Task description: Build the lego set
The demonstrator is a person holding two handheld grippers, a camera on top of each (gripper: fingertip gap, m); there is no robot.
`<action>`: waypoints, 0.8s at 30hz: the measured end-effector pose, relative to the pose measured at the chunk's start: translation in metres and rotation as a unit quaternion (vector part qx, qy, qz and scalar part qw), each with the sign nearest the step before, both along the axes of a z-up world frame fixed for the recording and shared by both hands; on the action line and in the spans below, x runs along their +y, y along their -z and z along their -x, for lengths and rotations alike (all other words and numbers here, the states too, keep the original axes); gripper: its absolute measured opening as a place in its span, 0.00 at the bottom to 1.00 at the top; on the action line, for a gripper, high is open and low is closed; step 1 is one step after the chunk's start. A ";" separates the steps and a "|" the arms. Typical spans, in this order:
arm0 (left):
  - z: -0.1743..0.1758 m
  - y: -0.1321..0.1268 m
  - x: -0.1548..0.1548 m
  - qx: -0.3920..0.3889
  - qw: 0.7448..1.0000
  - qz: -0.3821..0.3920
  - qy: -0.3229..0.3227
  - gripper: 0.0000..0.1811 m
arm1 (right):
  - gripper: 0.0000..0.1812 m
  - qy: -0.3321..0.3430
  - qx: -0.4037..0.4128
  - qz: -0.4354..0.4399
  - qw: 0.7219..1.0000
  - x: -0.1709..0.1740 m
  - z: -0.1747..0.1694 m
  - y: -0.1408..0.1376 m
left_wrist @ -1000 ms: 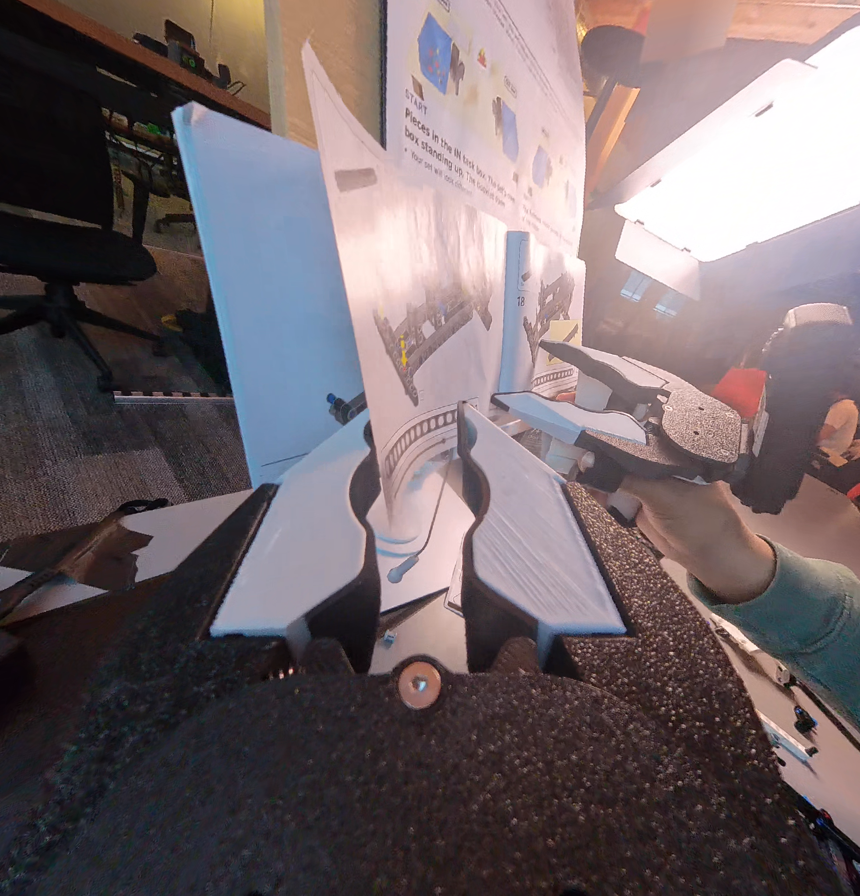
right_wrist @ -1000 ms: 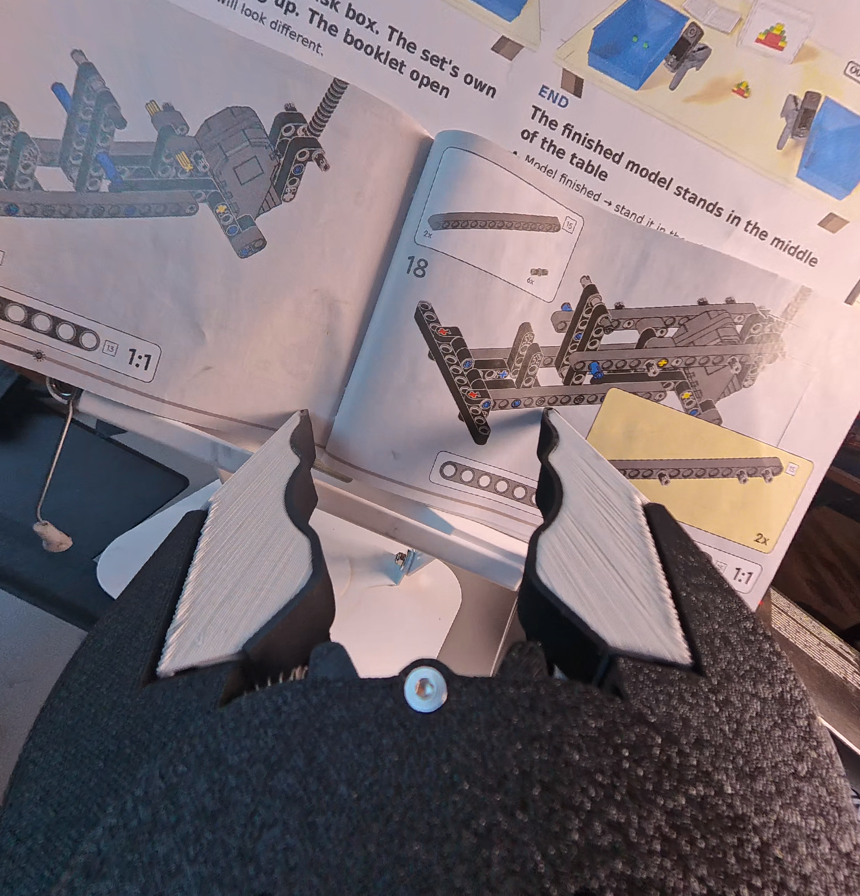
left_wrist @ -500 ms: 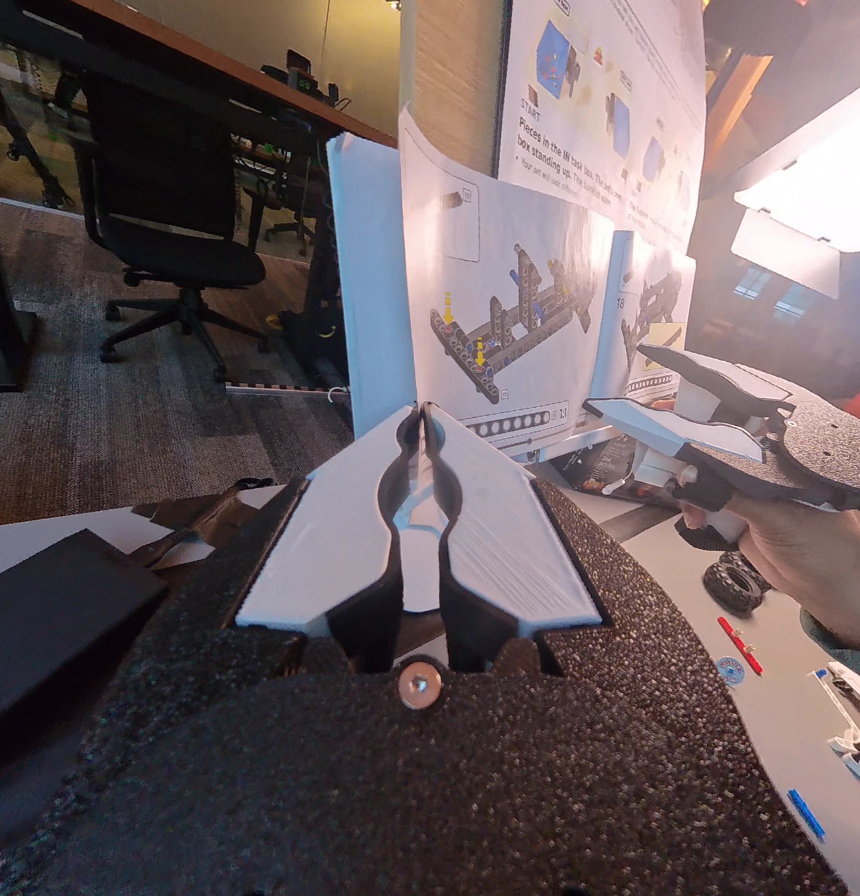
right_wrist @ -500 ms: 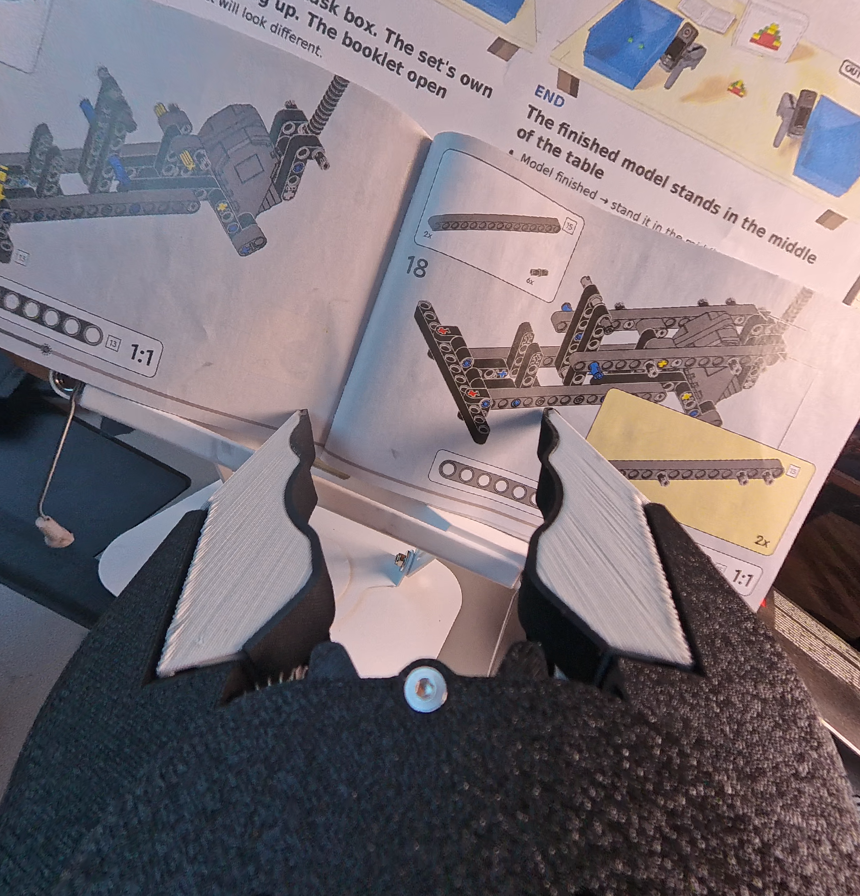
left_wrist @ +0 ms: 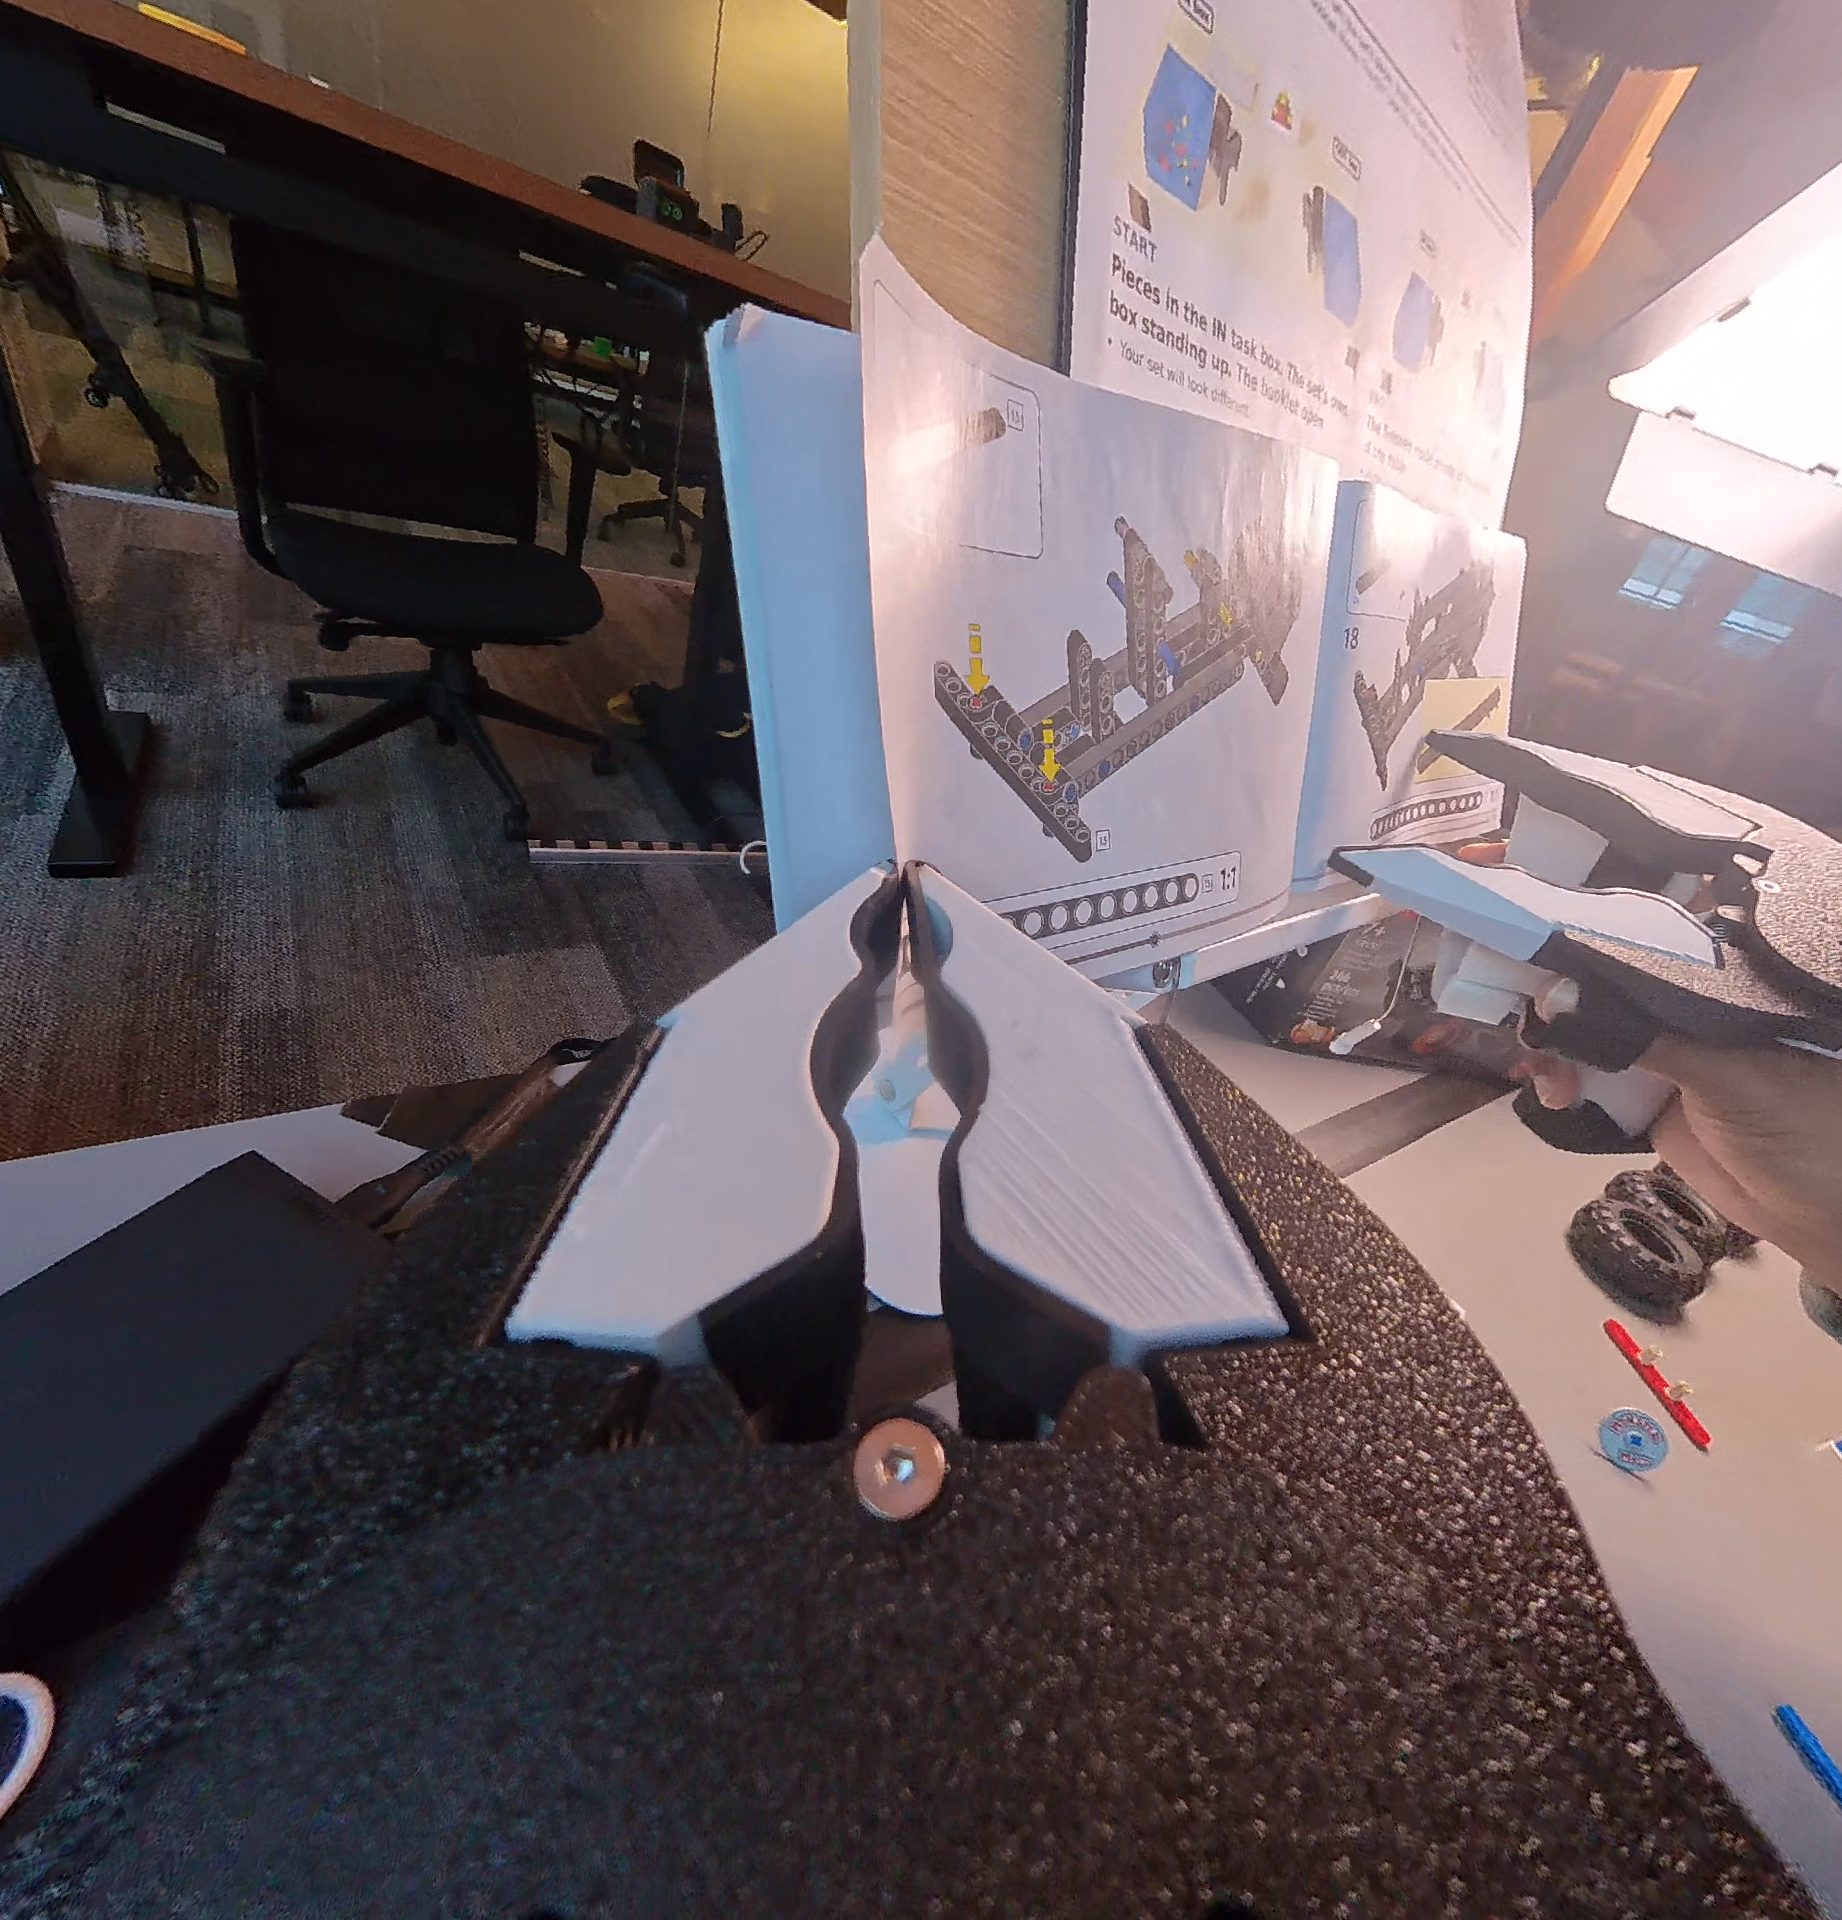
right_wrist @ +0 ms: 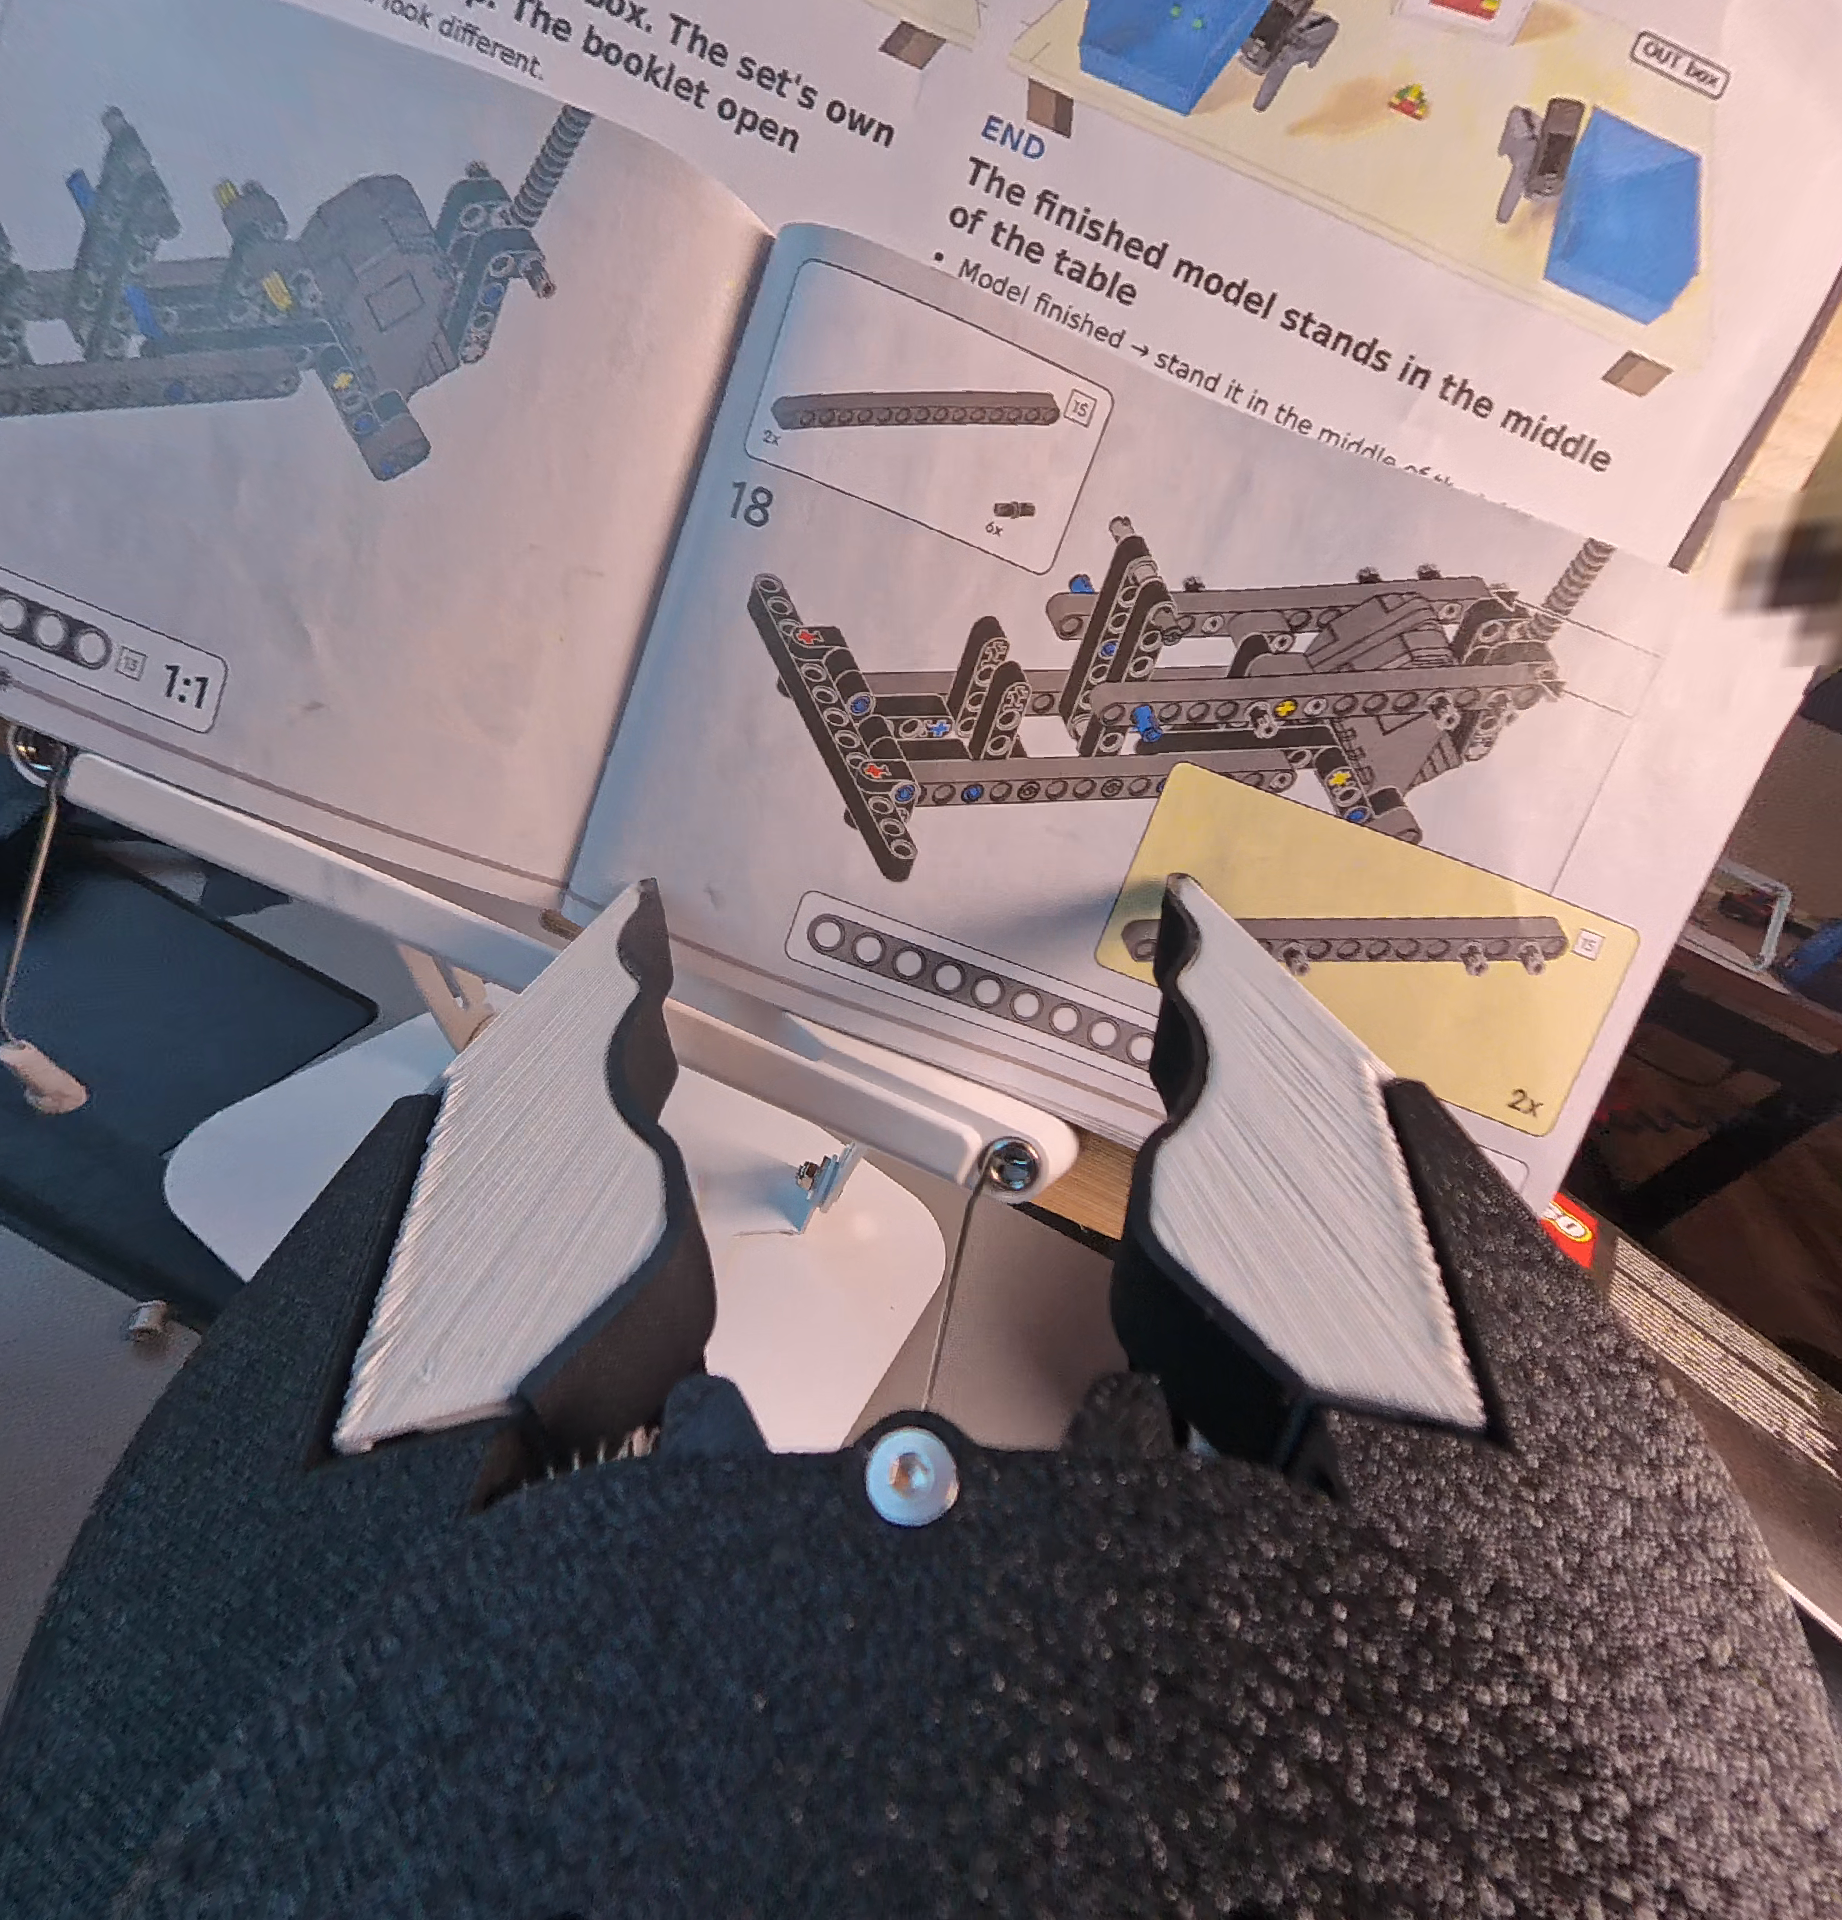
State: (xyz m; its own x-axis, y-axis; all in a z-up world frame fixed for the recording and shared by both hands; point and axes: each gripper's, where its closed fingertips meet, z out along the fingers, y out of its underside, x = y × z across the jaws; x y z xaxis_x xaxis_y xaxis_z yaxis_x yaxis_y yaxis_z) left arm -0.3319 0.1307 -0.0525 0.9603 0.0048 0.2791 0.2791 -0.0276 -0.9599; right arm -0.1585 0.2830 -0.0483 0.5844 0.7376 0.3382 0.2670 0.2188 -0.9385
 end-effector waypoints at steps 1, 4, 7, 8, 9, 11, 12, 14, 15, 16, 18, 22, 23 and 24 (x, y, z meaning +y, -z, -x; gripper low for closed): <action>0.000 0.000 0.000 0.002 1.000 -0.001 -0.002 0.00 | 0.51 -0.003 0.003 0.002 1.000 0.001 -0.002 0.000; 0.000 -0.001 0.000 0.004 1.000 -0.004 -0.006 0.00 | 0.50 -0.005 0.011 0.007 1.000 0.007 -0.009 -0.001; 0.000 -0.001 0.000 0.008 1.000 -0.003 -0.007 0.00 | 0.48 -0.009 0.016 0.012 1.000 0.011 -0.015 -0.001; 0.000 -0.001 -0.001 0.010 1.000 -0.003 -0.008 0.00 | 0.47 -0.009 0.019 0.013 1.000 0.013 -0.017 -0.002; -0.001 -0.002 -0.001 0.012 1.000 -0.004 -0.008 0.00 | 0.43 -0.007 0.025 0.015 1.000 0.015 -0.020 -0.003; -0.001 -0.002 -0.001 0.017 1.000 -0.004 -0.010 0.00 | 0.35 -0.003 0.041 0.023 0.999 0.020 -0.026 -0.004; -0.001 -0.002 -0.001 0.018 1.000 -0.005 -0.011 0.00 | 0.31 -0.003 0.050 0.028 0.998 0.022 -0.028 -0.006; -0.002 -0.003 -0.002 0.020 1.000 -0.007 -0.013 0.00 | 0.23 -0.001 0.069 0.041 0.997 0.026 -0.034 -0.008; -0.002 -0.004 -0.002 0.020 1.000 -0.008 -0.014 0.00 | 0.20 0.002 0.077 0.049 0.996 0.029 -0.037 -0.008; -0.002 -0.004 -0.002 0.019 1.000 -0.009 -0.014 0.00 | 0.17 0.002 0.085 0.057 0.995 0.031 -0.039 -0.008; -0.002 -0.004 -0.002 0.019 1.000 -0.010 -0.014 0.00 | 0.13 0.005 0.095 0.066 0.993 0.034 -0.042 -0.009; -0.003 -0.003 -0.002 0.018 1.000 -0.010 -0.015 0.00 | 0.09 0.012 0.095 0.063 0.993 0.037 -0.044 -0.010; -0.003 -0.002 -0.002 0.018 1.000 -0.010 -0.015 0.00 | 0.09 0.014 0.096 0.060 0.993 0.037 -0.045 -0.011; -0.003 -0.002 -0.003 0.017 1.000 -0.010 -0.015 0.00 | 0.08 0.015 0.100 0.057 0.993 0.037 -0.046 -0.013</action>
